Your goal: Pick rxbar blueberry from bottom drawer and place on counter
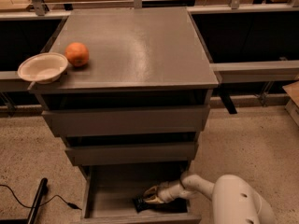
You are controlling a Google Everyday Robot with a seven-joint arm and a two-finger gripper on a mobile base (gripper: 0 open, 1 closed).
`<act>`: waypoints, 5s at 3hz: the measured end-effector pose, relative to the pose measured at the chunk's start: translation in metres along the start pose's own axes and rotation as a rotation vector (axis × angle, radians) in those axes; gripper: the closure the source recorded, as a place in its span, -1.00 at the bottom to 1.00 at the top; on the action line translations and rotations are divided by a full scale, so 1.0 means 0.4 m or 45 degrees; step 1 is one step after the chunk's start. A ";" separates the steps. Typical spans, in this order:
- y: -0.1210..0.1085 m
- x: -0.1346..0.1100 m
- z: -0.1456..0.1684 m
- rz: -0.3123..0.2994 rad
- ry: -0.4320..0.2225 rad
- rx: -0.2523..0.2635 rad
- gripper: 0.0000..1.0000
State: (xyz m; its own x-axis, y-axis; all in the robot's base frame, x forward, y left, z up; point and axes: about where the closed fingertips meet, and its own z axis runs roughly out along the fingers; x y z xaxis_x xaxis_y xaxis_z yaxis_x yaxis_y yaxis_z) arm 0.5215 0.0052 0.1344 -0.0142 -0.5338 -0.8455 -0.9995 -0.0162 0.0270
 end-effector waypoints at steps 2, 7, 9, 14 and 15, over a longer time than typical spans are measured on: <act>0.018 -0.170 -0.144 -0.127 -0.044 0.124 1.00; 0.042 -0.501 -0.418 -0.388 -0.258 0.197 1.00; 0.043 -0.686 -0.571 -0.559 -0.215 0.195 1.00; 0.050 -1.043 -0.846 -0.776 -0.021 0.321 1.00; 0.015 -1.116 -0.917 -0.861 -0.059 0.374 1.00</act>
Offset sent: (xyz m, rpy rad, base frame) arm -0.0121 -0.0262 0.1453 0.0492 -0.2125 -0.0490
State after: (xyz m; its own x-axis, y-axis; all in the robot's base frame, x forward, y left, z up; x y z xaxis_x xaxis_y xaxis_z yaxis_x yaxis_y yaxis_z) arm 0.5323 -0.0668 0.7077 0.6130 -0.4512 -0.6485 -0.7566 -0.0988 -0.6464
